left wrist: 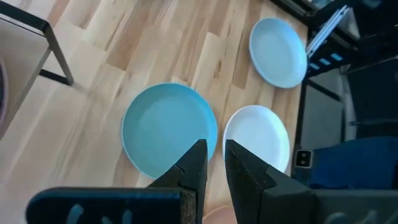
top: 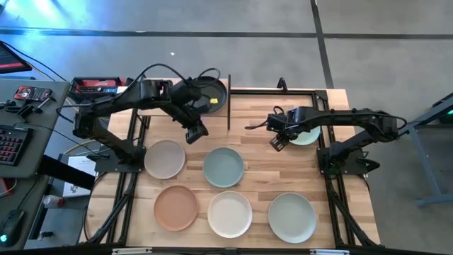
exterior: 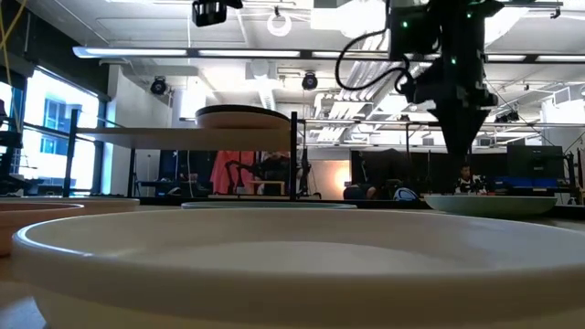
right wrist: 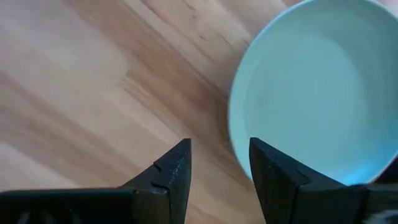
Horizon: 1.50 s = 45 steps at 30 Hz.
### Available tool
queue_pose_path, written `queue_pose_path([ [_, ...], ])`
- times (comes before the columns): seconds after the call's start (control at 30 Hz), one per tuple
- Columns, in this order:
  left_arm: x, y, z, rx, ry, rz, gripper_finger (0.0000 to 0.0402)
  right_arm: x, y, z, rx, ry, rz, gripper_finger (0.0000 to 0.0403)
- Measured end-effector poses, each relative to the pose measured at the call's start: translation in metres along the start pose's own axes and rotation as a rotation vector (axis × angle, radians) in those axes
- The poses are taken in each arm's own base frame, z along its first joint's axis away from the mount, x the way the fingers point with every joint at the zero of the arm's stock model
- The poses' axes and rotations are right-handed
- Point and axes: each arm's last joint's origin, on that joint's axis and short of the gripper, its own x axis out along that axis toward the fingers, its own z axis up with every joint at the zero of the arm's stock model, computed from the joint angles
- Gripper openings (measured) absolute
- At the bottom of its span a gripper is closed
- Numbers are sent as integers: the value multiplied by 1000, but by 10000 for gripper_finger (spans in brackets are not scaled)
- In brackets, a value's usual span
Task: Place and stack plates onto a shelf
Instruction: Stack the light green plate into the black plate on the shelf
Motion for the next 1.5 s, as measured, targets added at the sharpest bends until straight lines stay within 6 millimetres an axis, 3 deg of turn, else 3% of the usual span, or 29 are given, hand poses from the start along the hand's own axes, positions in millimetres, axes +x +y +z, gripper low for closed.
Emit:
queue_pose_path([
  [0.4, 7, -23, -8, 72, 24, -4, 47, 41, -7, -11, 20, -1, -21, 138],
  [0.7, 7, -25, -9, 76, 25, -7, 47, 67, -13, -20, 23, 7, 0, 138],
  [1.07, 7, -25, -8, 78, 18, -9, 47, 78, -17, -29, 28, 23, -31, 136],
  [1.2, 7, -25, -8, 78, 18, -7, 47, 79, -17, -30, 35, 31, -26, 112],
  [1.5, 7, -25, -6, 84, -4, -12, 47, 79, -16, -31, 56, 48, 2, 7],
])
